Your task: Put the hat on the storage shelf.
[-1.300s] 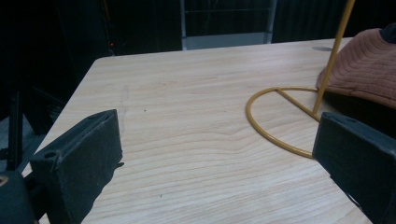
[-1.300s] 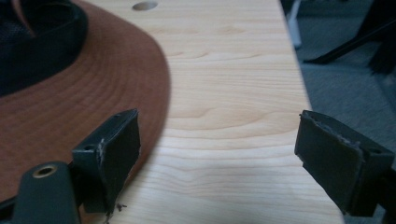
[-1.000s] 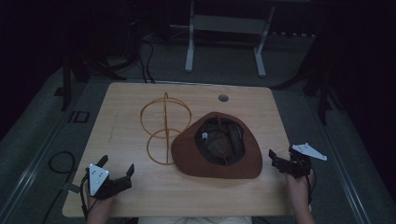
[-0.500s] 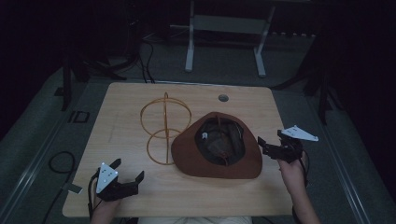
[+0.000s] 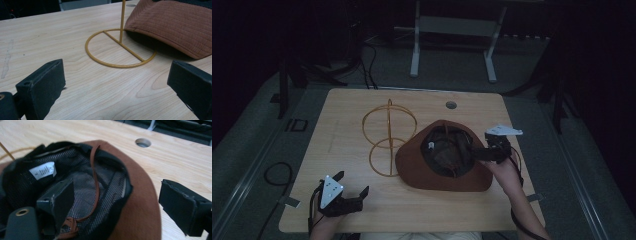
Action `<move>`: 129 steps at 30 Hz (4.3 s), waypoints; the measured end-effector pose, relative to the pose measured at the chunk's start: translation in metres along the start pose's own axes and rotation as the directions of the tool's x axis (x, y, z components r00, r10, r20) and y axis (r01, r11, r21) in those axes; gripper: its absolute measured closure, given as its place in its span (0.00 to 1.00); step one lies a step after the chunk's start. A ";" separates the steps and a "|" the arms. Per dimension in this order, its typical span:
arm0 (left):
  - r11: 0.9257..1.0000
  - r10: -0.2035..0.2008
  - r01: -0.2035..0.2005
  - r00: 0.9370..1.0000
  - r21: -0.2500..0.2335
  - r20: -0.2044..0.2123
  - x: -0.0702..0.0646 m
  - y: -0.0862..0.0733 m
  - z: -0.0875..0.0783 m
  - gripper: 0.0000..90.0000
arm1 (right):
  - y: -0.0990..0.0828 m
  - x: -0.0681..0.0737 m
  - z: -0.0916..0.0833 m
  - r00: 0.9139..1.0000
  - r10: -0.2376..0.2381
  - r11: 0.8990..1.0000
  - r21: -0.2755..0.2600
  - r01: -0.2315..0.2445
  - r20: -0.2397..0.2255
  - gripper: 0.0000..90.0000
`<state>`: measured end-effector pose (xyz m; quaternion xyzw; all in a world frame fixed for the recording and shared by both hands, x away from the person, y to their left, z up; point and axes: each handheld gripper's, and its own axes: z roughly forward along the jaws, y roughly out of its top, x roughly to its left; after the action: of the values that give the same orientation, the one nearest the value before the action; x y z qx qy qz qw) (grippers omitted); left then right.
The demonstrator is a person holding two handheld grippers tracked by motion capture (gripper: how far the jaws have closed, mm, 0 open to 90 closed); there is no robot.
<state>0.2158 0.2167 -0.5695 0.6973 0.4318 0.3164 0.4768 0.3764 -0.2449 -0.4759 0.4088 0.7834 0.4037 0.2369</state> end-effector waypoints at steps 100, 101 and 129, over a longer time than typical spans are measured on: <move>0.983 0.139 -0.113 0.973 -0.148 0.182 -0.069 0.133 0.011 0.07 | 0.050 -0.012 -0.085 0.978 0.128 0.963 -0.258 -0.083 0.163 0.93; 0.981 0.147 -0.120 0.972 -0.151 0.185 -0.071 0.138 0.014 0.07 | 0.050 -0.012 -0.085 0.978 0.129 0.962 -0.259 -0.084 0.161 0.93; 0.944 0.323 -0.298 0.923 -0.143 0.211 -0.165 0.230 0.122 0.12 | 0.046 -0.010 -0.094 0.980 0.141 0.955 -0.281 -0.097 0.139 0.93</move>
<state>0.3188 -0.0197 -0.4003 0.7620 0.2396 0.3274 0.5047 0.3365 -0.2792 -0.3845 0.4495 0.6732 0.4877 0.3271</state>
